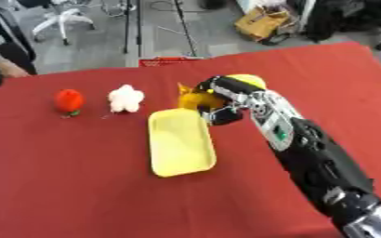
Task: Pick up objects on the table and place them in the box.
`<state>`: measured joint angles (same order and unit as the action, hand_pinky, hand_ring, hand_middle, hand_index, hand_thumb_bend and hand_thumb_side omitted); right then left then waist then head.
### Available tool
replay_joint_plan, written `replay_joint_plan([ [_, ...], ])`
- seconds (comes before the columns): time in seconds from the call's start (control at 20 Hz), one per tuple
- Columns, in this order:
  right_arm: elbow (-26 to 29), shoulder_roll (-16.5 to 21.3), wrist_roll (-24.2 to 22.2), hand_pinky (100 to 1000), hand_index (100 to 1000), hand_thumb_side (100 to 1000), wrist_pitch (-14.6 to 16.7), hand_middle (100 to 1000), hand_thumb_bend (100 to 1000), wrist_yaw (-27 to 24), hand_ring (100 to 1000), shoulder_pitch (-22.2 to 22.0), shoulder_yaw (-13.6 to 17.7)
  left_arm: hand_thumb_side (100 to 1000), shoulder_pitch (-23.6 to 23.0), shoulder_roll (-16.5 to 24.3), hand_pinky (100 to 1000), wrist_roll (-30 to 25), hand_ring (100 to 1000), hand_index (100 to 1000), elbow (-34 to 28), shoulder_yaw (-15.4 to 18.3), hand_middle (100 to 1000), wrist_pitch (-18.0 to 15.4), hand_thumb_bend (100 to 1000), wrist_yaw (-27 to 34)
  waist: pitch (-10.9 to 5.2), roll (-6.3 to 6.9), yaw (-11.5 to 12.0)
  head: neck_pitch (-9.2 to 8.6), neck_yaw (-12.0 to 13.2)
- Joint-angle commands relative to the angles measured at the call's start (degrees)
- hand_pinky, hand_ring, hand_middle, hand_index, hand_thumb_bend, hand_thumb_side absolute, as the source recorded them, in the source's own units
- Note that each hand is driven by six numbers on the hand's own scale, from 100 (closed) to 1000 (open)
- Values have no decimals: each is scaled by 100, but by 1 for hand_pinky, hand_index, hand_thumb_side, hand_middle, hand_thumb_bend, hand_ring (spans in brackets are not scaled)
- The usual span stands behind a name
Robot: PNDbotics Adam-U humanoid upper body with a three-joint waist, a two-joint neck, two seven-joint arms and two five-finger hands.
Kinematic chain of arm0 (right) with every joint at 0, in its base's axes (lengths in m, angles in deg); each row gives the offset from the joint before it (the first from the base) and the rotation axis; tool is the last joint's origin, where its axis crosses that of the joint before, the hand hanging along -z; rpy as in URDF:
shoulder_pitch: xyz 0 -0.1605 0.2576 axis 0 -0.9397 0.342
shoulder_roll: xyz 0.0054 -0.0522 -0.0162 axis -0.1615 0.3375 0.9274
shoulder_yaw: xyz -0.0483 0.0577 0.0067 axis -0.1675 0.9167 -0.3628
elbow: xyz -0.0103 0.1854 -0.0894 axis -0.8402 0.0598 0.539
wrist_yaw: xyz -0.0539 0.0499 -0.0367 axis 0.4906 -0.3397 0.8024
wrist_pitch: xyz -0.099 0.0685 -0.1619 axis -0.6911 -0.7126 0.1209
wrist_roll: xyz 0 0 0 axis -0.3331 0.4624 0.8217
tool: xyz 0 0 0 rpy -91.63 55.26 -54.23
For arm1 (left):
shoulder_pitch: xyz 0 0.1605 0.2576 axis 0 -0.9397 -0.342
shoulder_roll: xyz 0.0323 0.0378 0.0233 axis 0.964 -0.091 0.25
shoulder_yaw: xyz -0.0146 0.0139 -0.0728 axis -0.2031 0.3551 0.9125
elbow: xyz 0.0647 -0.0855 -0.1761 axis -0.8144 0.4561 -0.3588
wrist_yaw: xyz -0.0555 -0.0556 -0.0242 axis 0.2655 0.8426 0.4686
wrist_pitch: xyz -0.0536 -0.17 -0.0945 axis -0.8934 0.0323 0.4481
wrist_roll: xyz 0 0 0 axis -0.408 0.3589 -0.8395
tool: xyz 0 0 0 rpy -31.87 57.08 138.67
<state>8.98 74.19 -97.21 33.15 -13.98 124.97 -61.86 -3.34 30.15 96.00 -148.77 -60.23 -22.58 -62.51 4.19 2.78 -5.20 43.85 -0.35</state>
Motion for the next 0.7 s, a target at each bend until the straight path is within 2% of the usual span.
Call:
replay_joint_plan([
  [0.05,-191,-74,84,303,769,322,183,681,254,168,413,83,94,898,46,39,685,-23,626,803,-77,-5,718,-3,584,15,-176,-41,13,27,-30],
  [0.1,-228,-85,99,386,812,402,231,735,340,185,466,82,102,898,45,40,685,-21,626,803,-77,-5,718,-3,584,15,-176,-40,14,27,-33],
  [0.15,-246,-94,90,463,839,448,291,765,382,181,512,82,102,898,45,39,684,-21,626,803,-77,-5,718,-3,584,16,-177,-41,16,27,-37],
  [0.2,-255,-96,69,515,862,484,343,789,404,169,547,84,102,898,45,38,685,-21,626,803,-77,-5,718,-3,584,16,-178,-41,16,27,-38],
  [0.25,-255,-94,43,515,862,484,385,789,404,161,547,85,101,898,44,37,685,-21,626,803,-77,-5,718,-3,584,16,-178,-42,16,27,-37],
  [0.3,-248,-93,20,667,920,560,417,856,472,155,679,88,101,898,44,36,684,-21,626,803,-78,-6,718,-3,583,16,-179,-43,15,27,-37],
  [0.45,-158,-81,-52,692,938,572,547,872,482,85,704,94,83,898,44,34,684,-23,626,803,-79,-9,719,-3,583,13,-186,-49,6,27,-39],
  [0.7,-93,-69,-73,699,948,592,578,876,504,-44,708,98,96,898,43,34,684,-19,626,803,-81,-7,719,-3,584,9,-193,-51,3,27,-45],
])
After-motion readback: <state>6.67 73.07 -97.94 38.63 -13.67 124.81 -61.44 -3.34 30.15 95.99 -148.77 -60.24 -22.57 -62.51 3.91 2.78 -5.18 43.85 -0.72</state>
